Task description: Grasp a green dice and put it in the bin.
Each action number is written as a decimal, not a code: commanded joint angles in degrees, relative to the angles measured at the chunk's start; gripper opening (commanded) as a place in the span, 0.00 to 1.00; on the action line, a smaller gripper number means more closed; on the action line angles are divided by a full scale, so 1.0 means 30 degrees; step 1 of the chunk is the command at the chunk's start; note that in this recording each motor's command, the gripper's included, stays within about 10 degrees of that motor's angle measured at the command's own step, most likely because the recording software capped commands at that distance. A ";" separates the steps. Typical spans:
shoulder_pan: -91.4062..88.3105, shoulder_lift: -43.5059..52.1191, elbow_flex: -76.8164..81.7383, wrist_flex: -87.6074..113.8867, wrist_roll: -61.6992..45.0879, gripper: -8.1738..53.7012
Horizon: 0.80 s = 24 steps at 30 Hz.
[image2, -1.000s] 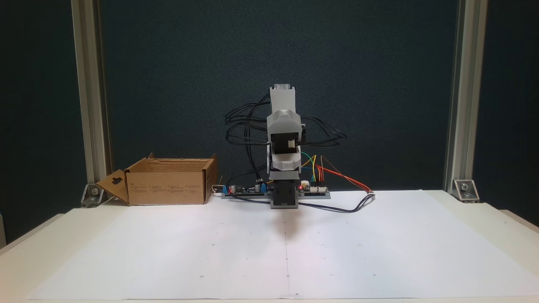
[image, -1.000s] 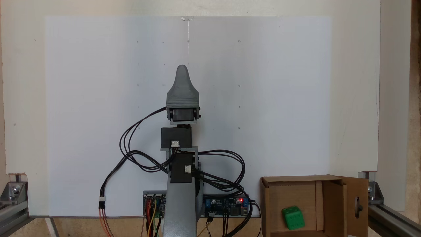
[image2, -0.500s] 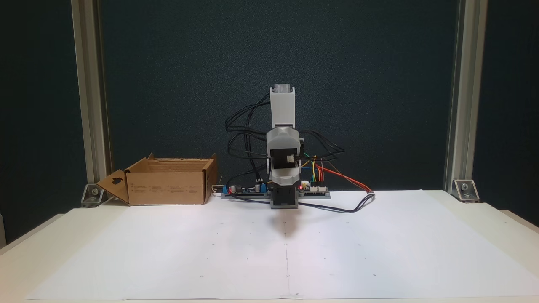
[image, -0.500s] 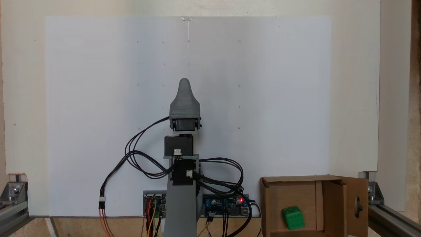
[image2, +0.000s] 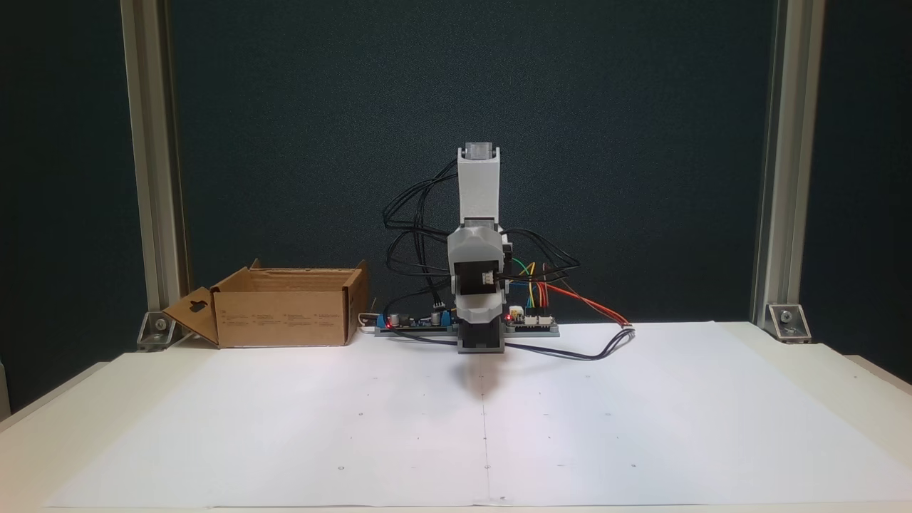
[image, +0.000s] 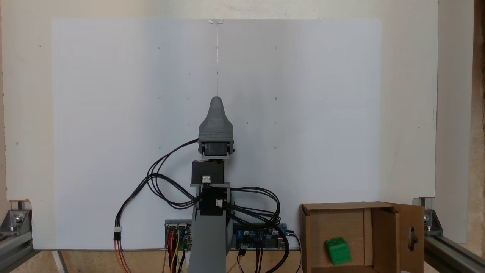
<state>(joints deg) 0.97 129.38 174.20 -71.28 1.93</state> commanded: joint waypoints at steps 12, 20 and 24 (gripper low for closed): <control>0.0322 0.2080 0.1670 -0.3955 0.0703 0.85; 0.0322 0.2080 0.1670 -0.3955 0.0703 0.85; 0.0352 0.2080 0.1670 -0.3955 0.0703 0.85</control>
<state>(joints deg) 2.02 129.38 176.31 -79.28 2.02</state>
